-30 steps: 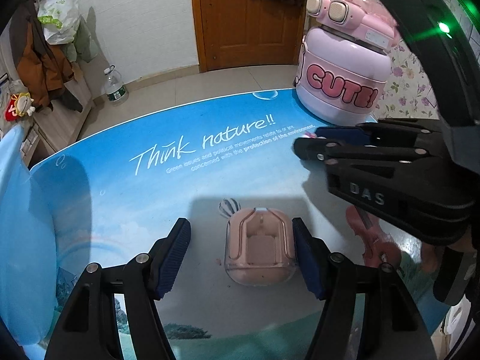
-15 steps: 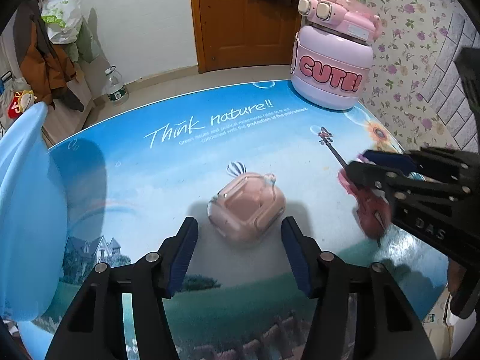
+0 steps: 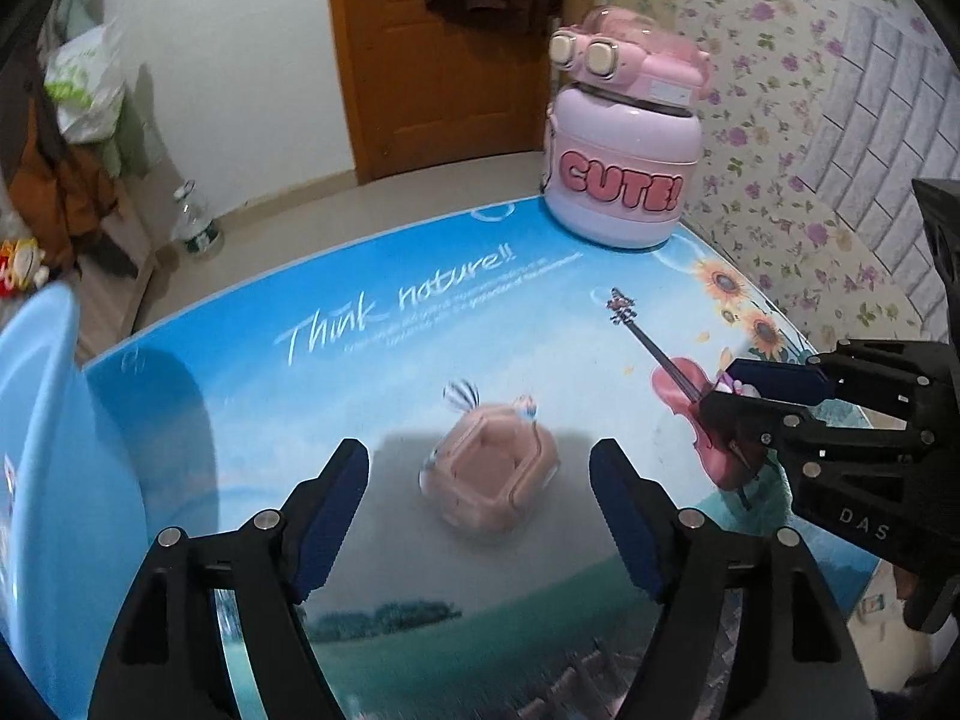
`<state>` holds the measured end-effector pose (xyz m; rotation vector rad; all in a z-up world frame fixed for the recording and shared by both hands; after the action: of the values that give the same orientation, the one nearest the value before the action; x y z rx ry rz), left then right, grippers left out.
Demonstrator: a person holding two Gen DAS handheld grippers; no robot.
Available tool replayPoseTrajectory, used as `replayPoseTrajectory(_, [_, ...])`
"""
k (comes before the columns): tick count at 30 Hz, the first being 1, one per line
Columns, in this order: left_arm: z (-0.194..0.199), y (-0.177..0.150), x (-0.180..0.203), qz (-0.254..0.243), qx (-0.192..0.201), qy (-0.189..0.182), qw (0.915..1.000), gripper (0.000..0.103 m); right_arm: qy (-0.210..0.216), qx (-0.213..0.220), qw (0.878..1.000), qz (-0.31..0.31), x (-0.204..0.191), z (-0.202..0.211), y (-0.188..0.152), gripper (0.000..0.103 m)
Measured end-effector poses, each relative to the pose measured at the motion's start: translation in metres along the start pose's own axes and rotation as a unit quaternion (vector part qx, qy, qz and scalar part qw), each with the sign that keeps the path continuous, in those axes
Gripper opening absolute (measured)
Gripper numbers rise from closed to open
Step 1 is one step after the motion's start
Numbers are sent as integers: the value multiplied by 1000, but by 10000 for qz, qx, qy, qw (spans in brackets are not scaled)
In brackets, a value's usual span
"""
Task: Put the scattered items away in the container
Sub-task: 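Lift the pink case with the left gripper while the right gripper lifts the figure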
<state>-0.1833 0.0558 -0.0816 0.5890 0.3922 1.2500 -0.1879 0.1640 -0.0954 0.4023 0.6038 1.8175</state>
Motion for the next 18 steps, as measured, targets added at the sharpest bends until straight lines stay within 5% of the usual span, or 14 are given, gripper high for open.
replayPoseTrajectory(4, [-9, 5, 1, -133, -29, -45, 9999, 72, 28, 4, 10000, 8, 1, 1, -2, 25])
replayPoseTrajectory(9, [-22, 3, 1, -190, -244, -207, 9993, 48, 45, 0, 10000, 17, 8, 7, -6, 25])
replayPoseTrajectory(18, [-15, -9, 6, -281, -176, -208, 9992, 47, 18, 34, 9999, -114, 9, 6, -13, 25])
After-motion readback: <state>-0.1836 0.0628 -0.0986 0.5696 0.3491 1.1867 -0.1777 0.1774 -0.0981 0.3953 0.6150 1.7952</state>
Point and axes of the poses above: each gripper's, at about its wrist camera, not at the fingertips, and z roughly against the way its jaws point, x to its right, y to its top, the point moved 6 cm from there along -z, roughly the way its jaws point, and after that the axes turned 5 degrees about z, right-handed, at the moved point
